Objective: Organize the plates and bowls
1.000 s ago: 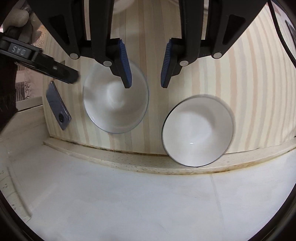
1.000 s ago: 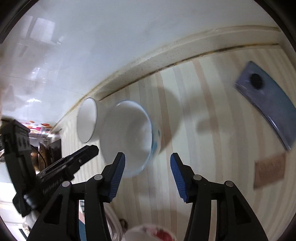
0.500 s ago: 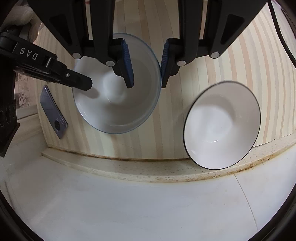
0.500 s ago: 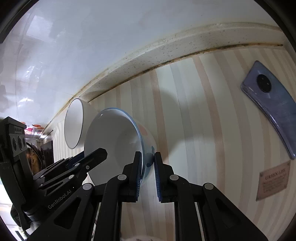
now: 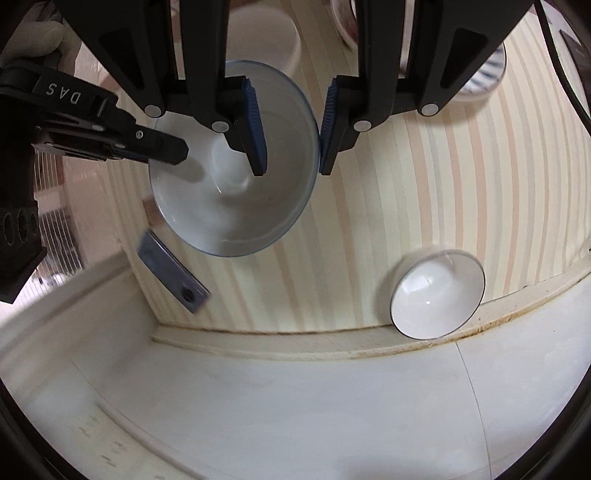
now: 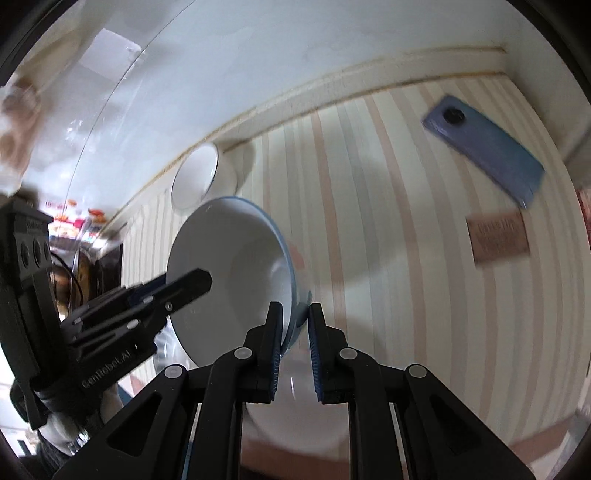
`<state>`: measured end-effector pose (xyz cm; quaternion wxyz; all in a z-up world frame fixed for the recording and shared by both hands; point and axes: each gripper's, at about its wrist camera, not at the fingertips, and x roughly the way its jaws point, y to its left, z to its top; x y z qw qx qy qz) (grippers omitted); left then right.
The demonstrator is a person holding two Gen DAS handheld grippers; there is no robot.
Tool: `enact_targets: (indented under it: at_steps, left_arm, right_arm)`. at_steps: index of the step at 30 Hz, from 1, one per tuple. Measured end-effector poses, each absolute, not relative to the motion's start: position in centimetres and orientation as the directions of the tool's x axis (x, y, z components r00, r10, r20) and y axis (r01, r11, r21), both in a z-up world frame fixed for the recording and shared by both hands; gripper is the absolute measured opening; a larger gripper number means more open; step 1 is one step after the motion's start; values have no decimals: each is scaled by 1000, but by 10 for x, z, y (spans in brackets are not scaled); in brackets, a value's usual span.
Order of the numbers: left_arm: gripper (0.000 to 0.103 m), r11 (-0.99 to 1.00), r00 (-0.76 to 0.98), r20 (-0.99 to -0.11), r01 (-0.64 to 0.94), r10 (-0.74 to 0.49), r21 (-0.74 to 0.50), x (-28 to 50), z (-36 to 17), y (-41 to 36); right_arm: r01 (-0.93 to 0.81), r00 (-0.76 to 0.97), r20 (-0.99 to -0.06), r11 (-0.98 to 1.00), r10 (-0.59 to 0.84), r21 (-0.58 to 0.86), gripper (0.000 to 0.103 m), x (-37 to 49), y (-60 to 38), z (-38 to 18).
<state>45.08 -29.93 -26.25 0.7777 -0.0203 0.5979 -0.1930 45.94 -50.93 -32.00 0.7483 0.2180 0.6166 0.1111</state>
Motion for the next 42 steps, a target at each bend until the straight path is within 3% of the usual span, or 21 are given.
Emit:
enact_targets:
  at_steps: [12,30,37,39,40,41,42]
  left_arm:
    - [26,915,134,-941,311,-310,-257,382,-281,-310]
    - [25,924,71,-966,317,-248,-214,368,-316,-317]
    - [27,928,158,-946,297,-282,-227,378,-281,-300]
    - [27,935,199,-936,266,-290,-233,392,-267,-287]
    - [28,942,219,-931,235,-291,-239,405,-260,-278]
    - [30,947,233,-928,209,-290,-244,415,-256,-269]
    - [30,953,260,-922,168,-288,-251,432,-253,-256]
  right_arm:
    - [166,132,-880,865,456,474,15,369,-513,-355]
    - [119,32,-924,917,380,381,18,377,-497,-380]
    - [112,60,-910,903,410,414,19,395,-516,-344]
    - [98,103,-899,895,427,436,34,418,-520,-322]
    - [86,115,-891,890,438,449,51,431,-518,-316]
    - [75,124,-885,885,449,460,60,444,-514,-311]
    - [64,135,-879,881,458,469,61,458,-510,-308]
